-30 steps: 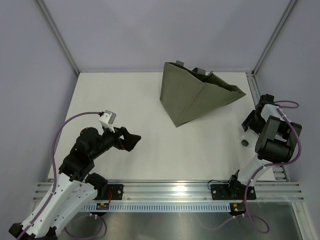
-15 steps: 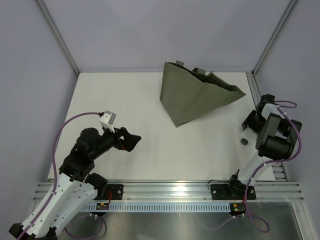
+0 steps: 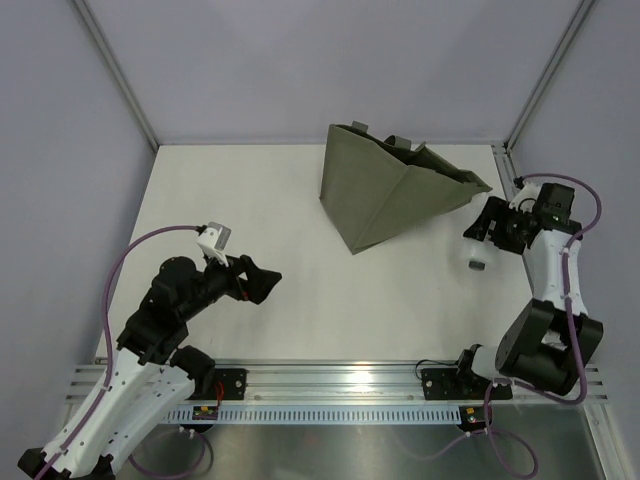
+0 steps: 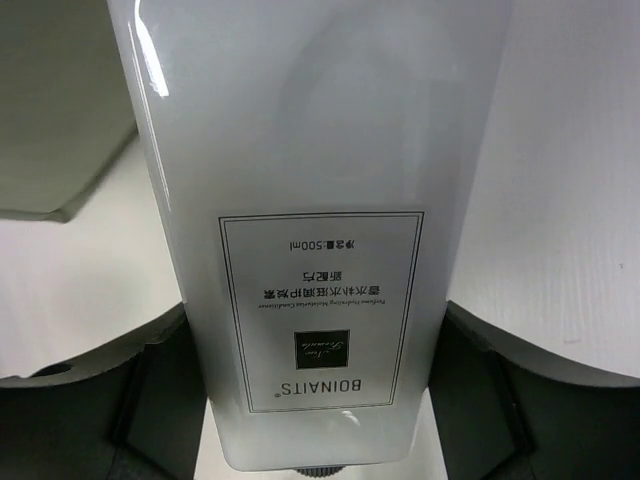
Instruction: Place the personal care products into the canvas bag
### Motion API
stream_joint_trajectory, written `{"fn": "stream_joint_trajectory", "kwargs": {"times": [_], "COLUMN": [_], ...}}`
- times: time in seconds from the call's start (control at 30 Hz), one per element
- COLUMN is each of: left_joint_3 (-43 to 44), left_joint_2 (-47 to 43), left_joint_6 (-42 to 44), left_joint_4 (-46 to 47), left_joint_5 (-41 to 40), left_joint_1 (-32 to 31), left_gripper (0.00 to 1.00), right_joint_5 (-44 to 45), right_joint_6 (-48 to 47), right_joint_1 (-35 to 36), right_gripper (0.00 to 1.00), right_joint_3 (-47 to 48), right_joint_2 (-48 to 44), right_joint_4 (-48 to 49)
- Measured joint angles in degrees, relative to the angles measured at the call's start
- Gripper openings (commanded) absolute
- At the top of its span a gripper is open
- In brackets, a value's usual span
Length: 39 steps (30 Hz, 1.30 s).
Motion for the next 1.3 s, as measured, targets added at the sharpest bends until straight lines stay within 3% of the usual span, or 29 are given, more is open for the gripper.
{"fn": "stream_joint_trajectory", "kwargs": {"times": [0.17,0.3,0.57,0.77,0.83,1.0,1.17,1.3], "left_joint_3": [0.24,0.87,1.97,1.97,1.97,1.97,1.99,2.4], "left_joint_2": [-0.04,-0.22,1.18,1.66,1.6,0.55,0.57,1.11], "left_joint_6": [0.57,1.55,1.49,0.81,0.76,0.76,1.09,1.29], "left_joint_4": [-1.03,-2.45,-1.99,-1.99,-2.12,-2.89,-3.13,-3.26], "left_joint_5": [-0.31,-0.87,-0.94,-1.44,-1.9,-3.32,-4.24,-4.39], "left_joint_1": [0.02,0.02,0.0,0.02,0.02,0.02,0.02,0.02], "left_gripper": [0.99,0.99,0.99,0.99,0.99,0.99,0.99,0.99], "right_joint_5": [-9.88,-14.91,-11.52,-5.11,-4.26,-3.39,-1.31,1.57], "right_joint_6": [-3.34,-6.88,-19.34,-31.67,-35.91,-41.99,-43.21,-42.84], "right_joint_1": [0.02,2.29,22.01,28.87,29.29,29.99,32.94,35.39], "right_gripper": [0.0,0.0,0.0,0.0,0.0,0.0,0.0,0.0], "right_joint_3": [5.55,16.31,48.35,64.74,64.5,51.47,41.86,40.06], "right_joint_2": [-9.09,-8.26,11.19,27.02,29.05,23.82,16.24,14.08], "right_joint_4": [-1.88,-4.15,-6.43,-9.11,-10.51,-9.53,-6.88,-5.16]}}
